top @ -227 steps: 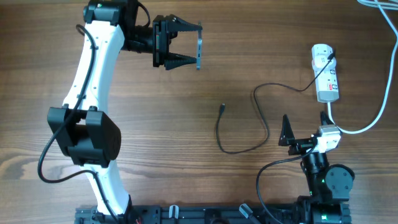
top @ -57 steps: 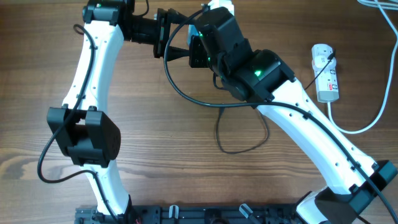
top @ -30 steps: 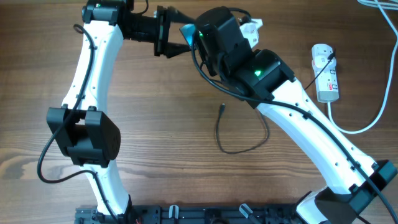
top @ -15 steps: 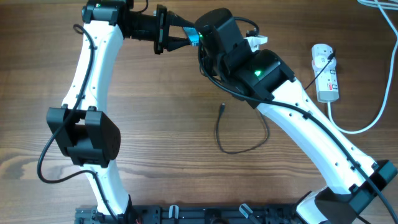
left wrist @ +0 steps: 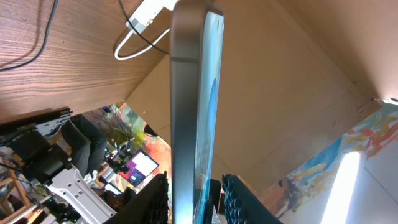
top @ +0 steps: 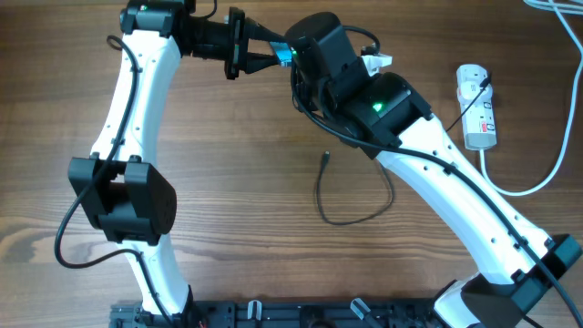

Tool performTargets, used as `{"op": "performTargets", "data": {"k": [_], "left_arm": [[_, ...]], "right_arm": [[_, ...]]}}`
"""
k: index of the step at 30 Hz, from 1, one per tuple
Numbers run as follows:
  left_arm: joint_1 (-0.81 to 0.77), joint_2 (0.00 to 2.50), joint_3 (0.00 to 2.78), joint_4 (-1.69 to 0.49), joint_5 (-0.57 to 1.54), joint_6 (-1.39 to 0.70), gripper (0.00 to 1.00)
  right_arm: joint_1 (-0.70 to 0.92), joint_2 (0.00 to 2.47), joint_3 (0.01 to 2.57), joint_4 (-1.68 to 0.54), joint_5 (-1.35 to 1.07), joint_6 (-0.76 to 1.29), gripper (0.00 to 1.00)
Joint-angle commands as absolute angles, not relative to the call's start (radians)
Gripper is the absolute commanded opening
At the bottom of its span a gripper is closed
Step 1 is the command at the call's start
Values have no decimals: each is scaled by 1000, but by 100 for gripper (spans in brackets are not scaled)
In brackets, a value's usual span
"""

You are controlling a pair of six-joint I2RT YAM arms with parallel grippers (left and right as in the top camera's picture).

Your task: Plug charger to phone and switch on socket

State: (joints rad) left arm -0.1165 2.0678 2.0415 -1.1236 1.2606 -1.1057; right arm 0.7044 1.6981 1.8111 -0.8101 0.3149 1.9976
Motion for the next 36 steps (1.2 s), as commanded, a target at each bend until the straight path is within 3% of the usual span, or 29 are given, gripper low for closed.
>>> {"op": "performTargets", "data": {"k": [1,18,21,26,28,32,34,36], "left_arm": [[-122,2041,2059,-1121,1255,-1112,33],[-135,2041,2059,-1121,1263,-1112,34],[-135,2041,2059,-1121,1263,-1112,27],[-135,2041,2059,-1121,1263,-1112,7],[-134,2041,2059,-1121,1263,-1112,4],[-134,2041,2059,-1116,1262,-1111,4],[-134,2041,2059,-1103,1256,-1108,4],[-131,2041,2059,-1084,1237,-1108,4]], "right_arm": [[708,1697,1825,-798,315,2016,4],[708,1699,1824,-801,314,2016,4],[708,1699,1824,-801,313,2016,4],[708,1699,1824,-801,307,2014,7],[708,1698,1824,-800,307,1984,24],[703,1698,1824,-801,358,1869,73],[695,1691,1824,-801,402,1782,85],[678,1674,1824,-801,435,1645,88]]}}
